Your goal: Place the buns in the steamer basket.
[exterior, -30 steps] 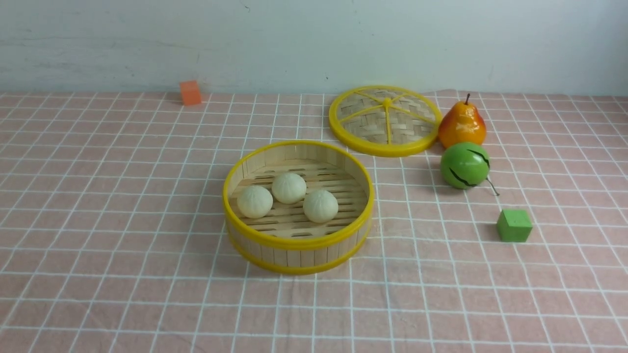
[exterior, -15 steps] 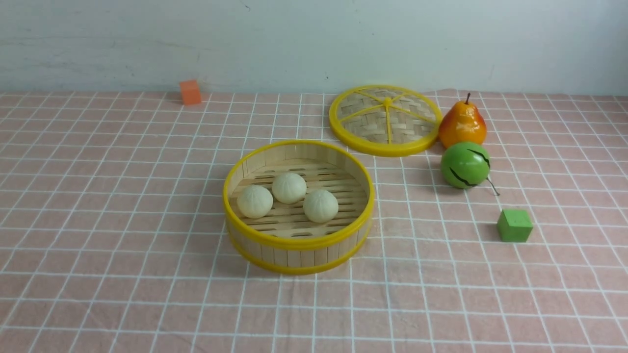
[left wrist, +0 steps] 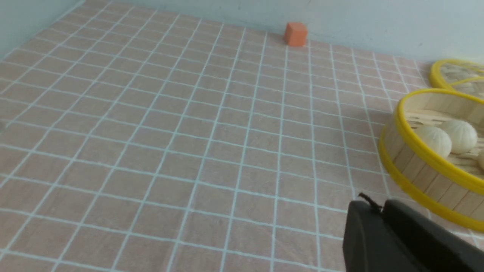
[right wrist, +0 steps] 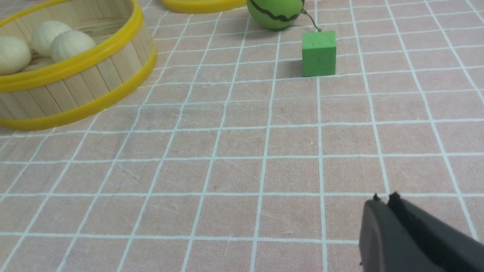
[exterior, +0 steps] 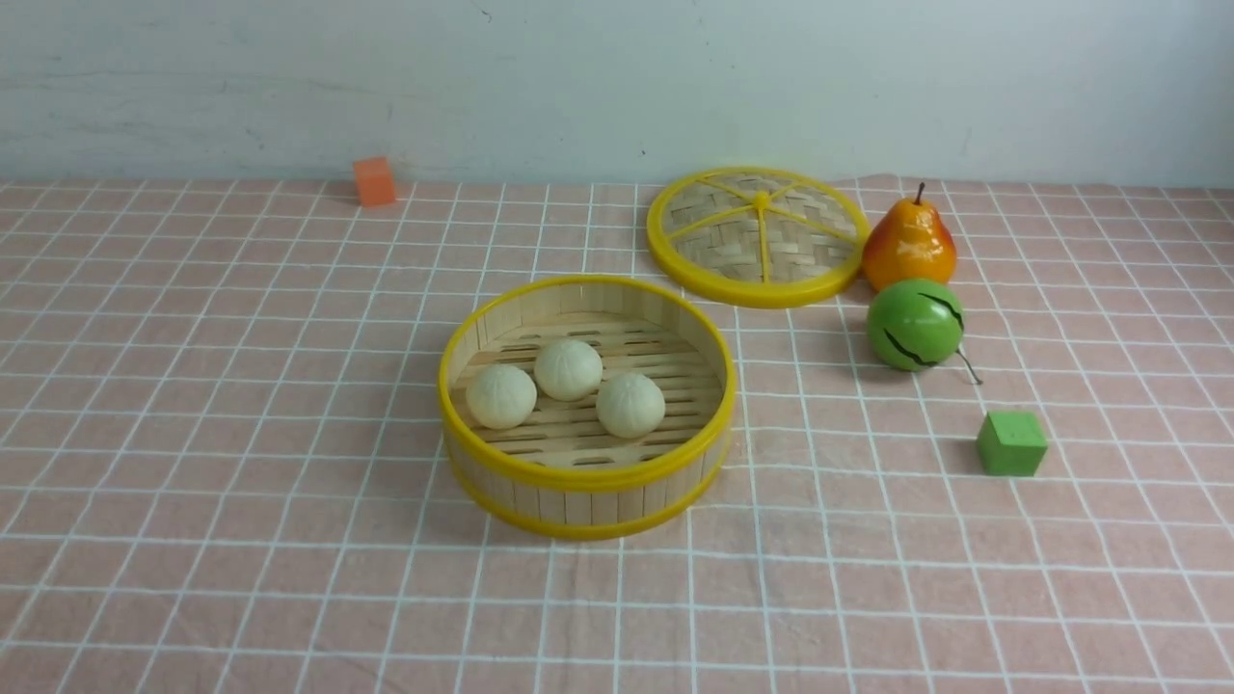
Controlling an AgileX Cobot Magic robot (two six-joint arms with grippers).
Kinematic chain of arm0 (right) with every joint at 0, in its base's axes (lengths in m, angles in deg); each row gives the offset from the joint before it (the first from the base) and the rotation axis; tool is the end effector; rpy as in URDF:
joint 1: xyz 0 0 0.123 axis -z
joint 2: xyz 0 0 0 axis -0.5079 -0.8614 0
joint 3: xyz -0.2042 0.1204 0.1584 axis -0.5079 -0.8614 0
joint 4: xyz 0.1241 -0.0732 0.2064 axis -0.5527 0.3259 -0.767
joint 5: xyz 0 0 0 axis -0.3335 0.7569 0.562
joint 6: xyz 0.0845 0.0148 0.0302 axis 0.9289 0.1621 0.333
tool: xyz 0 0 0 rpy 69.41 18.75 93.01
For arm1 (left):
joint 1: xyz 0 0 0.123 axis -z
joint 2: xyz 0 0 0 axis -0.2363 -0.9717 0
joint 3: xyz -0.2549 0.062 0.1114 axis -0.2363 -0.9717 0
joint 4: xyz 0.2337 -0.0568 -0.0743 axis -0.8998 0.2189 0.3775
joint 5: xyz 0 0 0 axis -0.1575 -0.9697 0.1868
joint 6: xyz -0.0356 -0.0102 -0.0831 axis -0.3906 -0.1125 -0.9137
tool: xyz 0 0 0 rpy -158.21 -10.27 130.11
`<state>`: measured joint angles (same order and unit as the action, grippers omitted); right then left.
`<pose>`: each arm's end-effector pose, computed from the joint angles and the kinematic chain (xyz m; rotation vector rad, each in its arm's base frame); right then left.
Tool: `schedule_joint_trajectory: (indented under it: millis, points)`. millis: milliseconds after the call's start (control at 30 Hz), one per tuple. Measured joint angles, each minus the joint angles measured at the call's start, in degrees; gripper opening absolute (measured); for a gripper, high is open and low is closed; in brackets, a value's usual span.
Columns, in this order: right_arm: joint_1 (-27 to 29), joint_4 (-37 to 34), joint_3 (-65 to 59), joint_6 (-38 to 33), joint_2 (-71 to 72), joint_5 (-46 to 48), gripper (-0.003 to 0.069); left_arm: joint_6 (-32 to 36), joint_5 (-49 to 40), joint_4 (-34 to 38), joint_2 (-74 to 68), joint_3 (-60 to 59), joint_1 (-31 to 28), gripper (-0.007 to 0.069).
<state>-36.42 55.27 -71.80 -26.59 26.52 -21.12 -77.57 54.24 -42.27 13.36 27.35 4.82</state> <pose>0.0508 0.0089 0.1732 0.0783 1.8952 0.2546 0.0414 0.0141 0.2527 -0.1570 1.7714 -0.1590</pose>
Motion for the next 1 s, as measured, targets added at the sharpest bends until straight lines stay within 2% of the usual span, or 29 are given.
schedule_joint_trajectory:
  millis: [100, 167, 333, 433, 733, 1000]
  points:
    - [0.0, 0.0, 0.0, 0.0, 0.0, 0.0, 0.0025, 10.13, 5.62, 11.12, 2.52, -4.16, -6.93, -0.0014]
    - [0.0, -0.05, 0.0, 0.0, 0.02, 0.01, 0.0027, 14.45, 7.52, 16.56, 2.51, -7.35, -9.6, -0.0014]
    - [0.0, -0.05, 0.0, 0.0, 0.02, 0.01, 0.0033, 20.55, 11.6, 23.41, 2.51, -15.39, -10.95, -0.0014]
    - [0.0, -0.05, 0.0, 0.01, 0.02, 0.01, 0.0036, 21.64, 11.55, 24.1, 2.51, -16.76, -11.01, -0.0014]
    - [0.0, -0.05, 0.0, 0.19, 0.02, 0.01, 0.0051, 32.57, 11.72, 29.57, 2.51, -17.03, -10.02, -0.0014]
    - [0.0, -0.05, 0.0, 0.19, 0.02, 0.01, 0.006, 33.33, 11.85, 30.06, 2.51, -17.03, -10.02, -0.0014]
